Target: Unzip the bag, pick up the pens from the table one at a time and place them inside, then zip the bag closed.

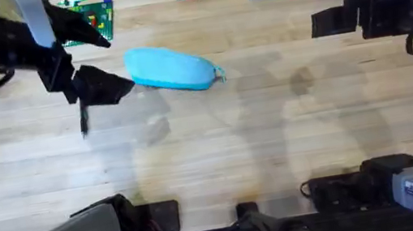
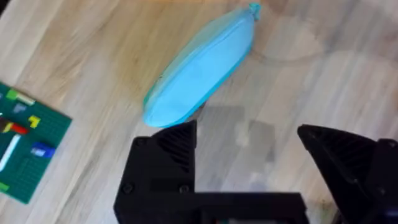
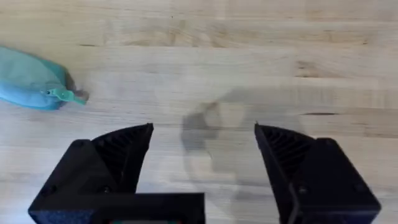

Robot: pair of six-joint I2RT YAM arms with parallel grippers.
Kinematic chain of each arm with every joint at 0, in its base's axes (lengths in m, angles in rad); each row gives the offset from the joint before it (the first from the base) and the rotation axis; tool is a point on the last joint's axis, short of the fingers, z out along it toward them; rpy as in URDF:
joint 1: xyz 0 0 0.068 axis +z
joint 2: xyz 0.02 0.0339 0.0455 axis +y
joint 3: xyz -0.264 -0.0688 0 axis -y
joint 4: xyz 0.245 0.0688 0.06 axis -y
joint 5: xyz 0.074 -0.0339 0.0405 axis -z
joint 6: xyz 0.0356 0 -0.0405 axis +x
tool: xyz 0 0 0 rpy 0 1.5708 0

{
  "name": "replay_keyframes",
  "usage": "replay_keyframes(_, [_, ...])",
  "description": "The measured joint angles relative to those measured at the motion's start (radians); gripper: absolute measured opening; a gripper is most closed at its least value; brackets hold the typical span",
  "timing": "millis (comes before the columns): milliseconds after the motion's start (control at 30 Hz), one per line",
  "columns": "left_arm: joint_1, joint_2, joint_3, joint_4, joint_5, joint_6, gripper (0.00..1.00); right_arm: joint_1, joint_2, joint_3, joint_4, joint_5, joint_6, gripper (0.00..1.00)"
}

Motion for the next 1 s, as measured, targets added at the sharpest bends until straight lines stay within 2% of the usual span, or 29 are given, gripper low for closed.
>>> replay_keyframes(267, [0.001, 0.243, 0.240, -0.291, 0.012, 0.249, 0.991, 0.000, 0.000, 0.000, 0.000, -0.001, 0.000, 0.997])
replay_keyframes(367, [0.011, 0.321, 0.315, -0.362, 0.014, 0.344, 0.991, 0.000, 0.000, 0.000, -0.003, -0.001, 0.000, 0.997])
replay_keyframes(600, [0.081, 0.431, 0.357, -0.350, 0.017, 0.471, 0.992, 0.000, 0.000, 0.000, -0.016, -0.001, 0.000, 0.997])
replay_keyframes(767, [0.120, 0.456, 0.357, -0.269, 0.017, 0.502, 0.993, 0.000, 0.000, 0.000, -0.016, -0.001, 0.000, 0.997])
replay_keyframes(1000, [0.119, 0.456, 0.357, -0.128, 0.033, 0.518, 0.993, 0.000, 0.000, 0.000, -0.016, -0.001, 0.000, 0.998])
